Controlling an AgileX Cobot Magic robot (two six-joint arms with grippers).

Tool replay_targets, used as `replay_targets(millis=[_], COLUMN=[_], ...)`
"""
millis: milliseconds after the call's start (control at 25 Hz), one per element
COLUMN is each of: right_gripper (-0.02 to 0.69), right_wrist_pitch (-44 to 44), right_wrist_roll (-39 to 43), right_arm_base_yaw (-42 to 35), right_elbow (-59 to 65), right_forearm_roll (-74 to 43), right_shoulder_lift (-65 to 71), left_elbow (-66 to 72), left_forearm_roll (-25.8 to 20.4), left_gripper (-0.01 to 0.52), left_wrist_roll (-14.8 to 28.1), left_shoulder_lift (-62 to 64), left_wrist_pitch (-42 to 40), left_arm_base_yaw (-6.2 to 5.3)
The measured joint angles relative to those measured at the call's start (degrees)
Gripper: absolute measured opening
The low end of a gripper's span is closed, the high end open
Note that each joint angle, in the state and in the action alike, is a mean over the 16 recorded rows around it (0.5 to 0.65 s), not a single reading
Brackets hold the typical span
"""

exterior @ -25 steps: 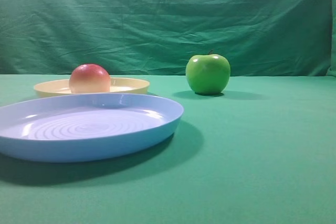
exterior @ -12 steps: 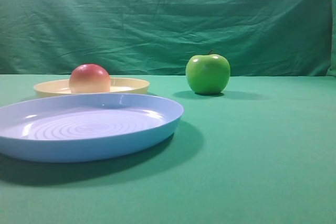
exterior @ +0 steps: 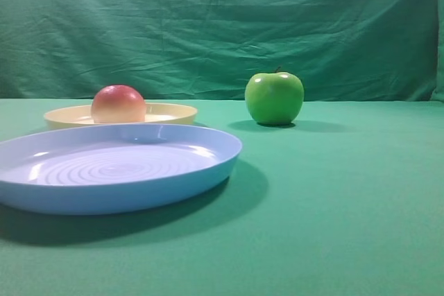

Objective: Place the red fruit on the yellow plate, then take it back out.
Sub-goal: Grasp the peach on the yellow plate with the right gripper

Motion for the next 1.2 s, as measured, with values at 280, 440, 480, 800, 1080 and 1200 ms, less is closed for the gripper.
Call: replay_targets(millis=[280, 440, 480, 800, 1080, 1200], right_gripper=[0.0, 0.0, 0.0, 0.0, 0.0, 0.0], right_wrist_pitch=[-12.47, -19.39, -20.94, -32.12, -39.32, -40.64], right_wrist_roll=[0.13, 0.15, 0.15, 0.18, 0.78, 1.46], right_arm_base_yaw=[-11.26, -17.42, -18.78, -25.67, -27.75, -27.93], right_elbow=[17.18, 26.51, 28.73, 46.53, 60.63, 65.35], right_forearm_roll=[-0.31, -0.82, -1.0, -2.43, -2.91, -2.88], right_shoulder_lift=[-11.75, -18.92, -20.68, -34.83, -45.67, -48.86], left_elbow=[0.0, 0.0, 0.0, 0.0, 0.0, 0.0], left_forearm_roll=[0.0, 0.0, 0.0, 0.0, 0.0, 0.0], left_gripper=[0.0, 0.0, 0.0, 0.0, 0.0, 0.0], left_wrist_roll=[0.0, 0.0, 0.0, 0.0, 0.0, 0.0], left_shoulder_lift=[0.0, 0.0, 0.0, 0.0, 0.0, 0.0], left_wrist_pitch=[0.0, 0.0, 0.0, 0.0, 0.0, 0.0], left_arm_base_yaw=[0.0, 0.0, 0.0, 0.0, 0.0, 0.0])
